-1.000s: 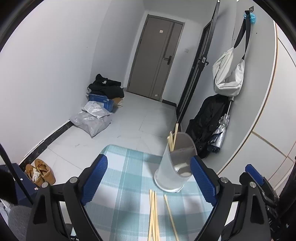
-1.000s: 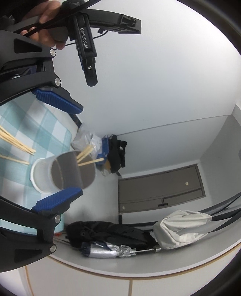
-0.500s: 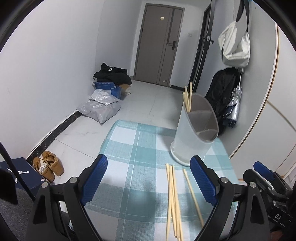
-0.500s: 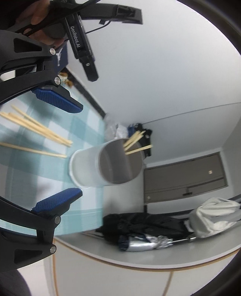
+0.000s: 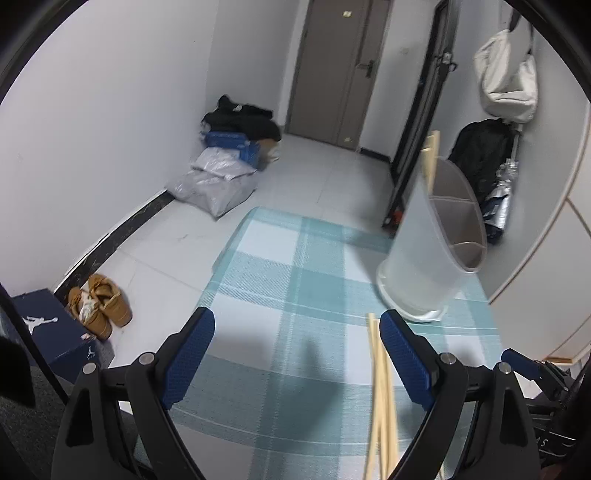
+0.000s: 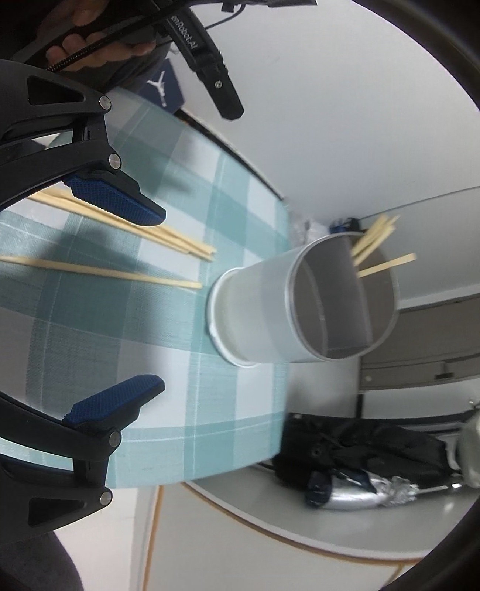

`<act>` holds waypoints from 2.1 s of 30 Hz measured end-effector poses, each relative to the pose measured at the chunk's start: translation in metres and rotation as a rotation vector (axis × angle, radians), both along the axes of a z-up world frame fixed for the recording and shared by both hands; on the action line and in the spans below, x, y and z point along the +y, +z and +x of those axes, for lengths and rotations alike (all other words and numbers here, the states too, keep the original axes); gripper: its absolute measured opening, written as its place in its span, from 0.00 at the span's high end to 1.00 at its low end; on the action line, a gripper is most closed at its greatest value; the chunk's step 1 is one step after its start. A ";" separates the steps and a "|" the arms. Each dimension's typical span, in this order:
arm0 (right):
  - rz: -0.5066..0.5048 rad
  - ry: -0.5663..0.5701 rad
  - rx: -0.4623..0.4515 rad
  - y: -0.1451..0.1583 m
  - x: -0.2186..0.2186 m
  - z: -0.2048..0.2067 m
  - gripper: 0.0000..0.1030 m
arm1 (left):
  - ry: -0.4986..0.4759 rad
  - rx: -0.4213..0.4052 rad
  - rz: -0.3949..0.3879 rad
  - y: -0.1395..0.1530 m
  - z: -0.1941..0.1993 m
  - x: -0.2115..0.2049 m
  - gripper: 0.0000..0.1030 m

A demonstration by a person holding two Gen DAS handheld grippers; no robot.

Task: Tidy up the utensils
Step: 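Move both open tools down toward the loose chopsticks beside the holder, then close the right tool on a chopstick while the left tool approaches others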

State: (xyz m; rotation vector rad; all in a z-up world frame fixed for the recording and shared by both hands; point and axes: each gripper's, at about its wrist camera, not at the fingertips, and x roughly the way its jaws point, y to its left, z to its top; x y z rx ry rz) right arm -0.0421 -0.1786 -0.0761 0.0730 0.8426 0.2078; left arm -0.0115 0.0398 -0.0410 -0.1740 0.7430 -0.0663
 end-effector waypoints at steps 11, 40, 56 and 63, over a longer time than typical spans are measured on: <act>-0.150 0.066 0.194 -0.034 0.028 0.065 0.30 | 0.000 0.096 -0.074 -0.007 0.014 0.009 0.14; -0.209 0.039 0.194 -0.055 0.060 0.089 0.62 | 0.038 0.139 -0.115 -0.009 0.025 0.020 0.14; 0.066 -0.003 0.185 -0.027 0.016 0.074 0.95 | -0.095 0.237 0.057 -0.030 0.021 -0.018 0.14; 0.340 -0.050 0.137 0.011 -0.031 0.062 0.95 | -0.216 0.301 0.121 -0.041 0.011 -0.042 0.14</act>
